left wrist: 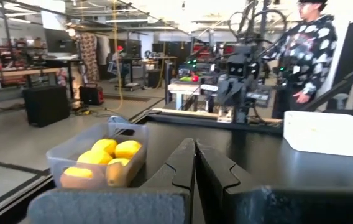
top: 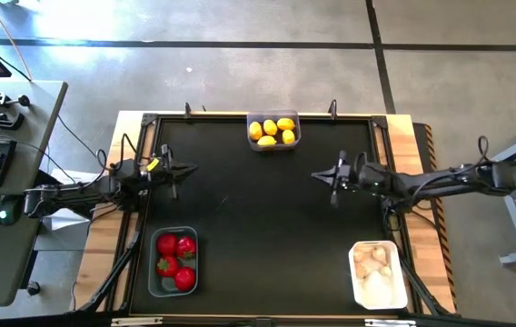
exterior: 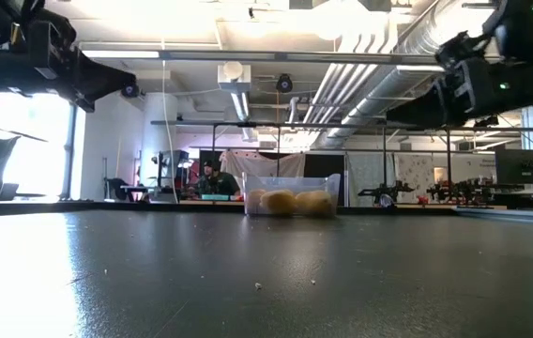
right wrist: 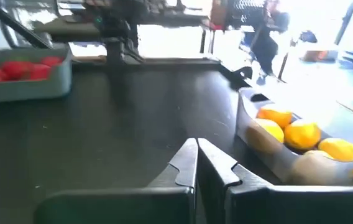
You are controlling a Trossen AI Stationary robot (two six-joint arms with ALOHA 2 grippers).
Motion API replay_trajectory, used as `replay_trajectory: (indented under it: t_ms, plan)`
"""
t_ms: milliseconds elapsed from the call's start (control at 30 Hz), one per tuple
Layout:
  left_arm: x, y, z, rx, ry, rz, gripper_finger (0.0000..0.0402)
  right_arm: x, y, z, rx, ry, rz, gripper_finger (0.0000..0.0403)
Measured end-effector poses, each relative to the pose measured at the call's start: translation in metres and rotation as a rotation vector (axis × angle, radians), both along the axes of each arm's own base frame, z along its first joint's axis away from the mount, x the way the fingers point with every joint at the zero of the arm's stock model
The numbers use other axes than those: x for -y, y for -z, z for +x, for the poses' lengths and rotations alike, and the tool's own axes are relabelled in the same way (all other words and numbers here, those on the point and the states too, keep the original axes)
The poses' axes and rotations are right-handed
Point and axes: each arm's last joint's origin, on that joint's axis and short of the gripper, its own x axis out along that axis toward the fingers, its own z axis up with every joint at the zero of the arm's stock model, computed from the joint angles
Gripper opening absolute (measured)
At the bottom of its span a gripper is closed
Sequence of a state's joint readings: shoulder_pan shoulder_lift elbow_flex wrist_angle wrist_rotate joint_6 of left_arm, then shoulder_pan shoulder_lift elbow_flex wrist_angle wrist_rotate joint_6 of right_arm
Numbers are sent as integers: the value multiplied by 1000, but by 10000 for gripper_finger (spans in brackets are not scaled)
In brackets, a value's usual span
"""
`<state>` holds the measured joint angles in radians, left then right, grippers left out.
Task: Sort produce into baskets
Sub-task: Return to Home Position
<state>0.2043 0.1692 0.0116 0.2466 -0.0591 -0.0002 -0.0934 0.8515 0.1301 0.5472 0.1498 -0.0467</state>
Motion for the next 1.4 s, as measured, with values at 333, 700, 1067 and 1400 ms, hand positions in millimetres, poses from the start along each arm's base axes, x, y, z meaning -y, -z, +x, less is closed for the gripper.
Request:
replay_trajectory:
  t_ms: [333,700,1067,1400]
  plan:
    - [-1,4,0,-46,-23,-6,0,3,7,-34,122,-105,26,0]
    - [-6,7,-12,-46,-104,-10,0,8,0,-60,174,1,-44,0]
    - [-8,8,-13,-51,-98,-46,0,10,-2,-71,203,168,-79,0]
    - [-9,9,-12,-48,-120,-85,0,13,1,-69,148,209,-116,0]
